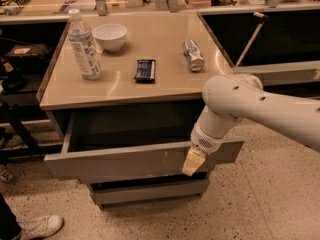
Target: Close top drawer
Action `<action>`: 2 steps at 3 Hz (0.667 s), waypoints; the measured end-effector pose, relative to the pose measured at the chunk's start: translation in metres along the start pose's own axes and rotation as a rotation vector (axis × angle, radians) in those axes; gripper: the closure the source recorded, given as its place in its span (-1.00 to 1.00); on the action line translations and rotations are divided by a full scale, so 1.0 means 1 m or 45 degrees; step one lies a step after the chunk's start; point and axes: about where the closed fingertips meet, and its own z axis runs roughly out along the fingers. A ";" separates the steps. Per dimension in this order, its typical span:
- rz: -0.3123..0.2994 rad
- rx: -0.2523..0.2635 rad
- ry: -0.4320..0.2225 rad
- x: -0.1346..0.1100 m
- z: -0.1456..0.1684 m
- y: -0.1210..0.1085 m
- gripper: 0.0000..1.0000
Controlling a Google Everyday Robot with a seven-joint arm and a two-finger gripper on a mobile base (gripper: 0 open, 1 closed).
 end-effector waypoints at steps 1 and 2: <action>0.000 0.000 0.000 0.000 0.000 0.000 -1.00; 0.000 0.000 0.000 0.000 0.000 0.000 -1.00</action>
Offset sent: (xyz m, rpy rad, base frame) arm 0.0000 0.0000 0.0000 0.0000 0.0000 0.0000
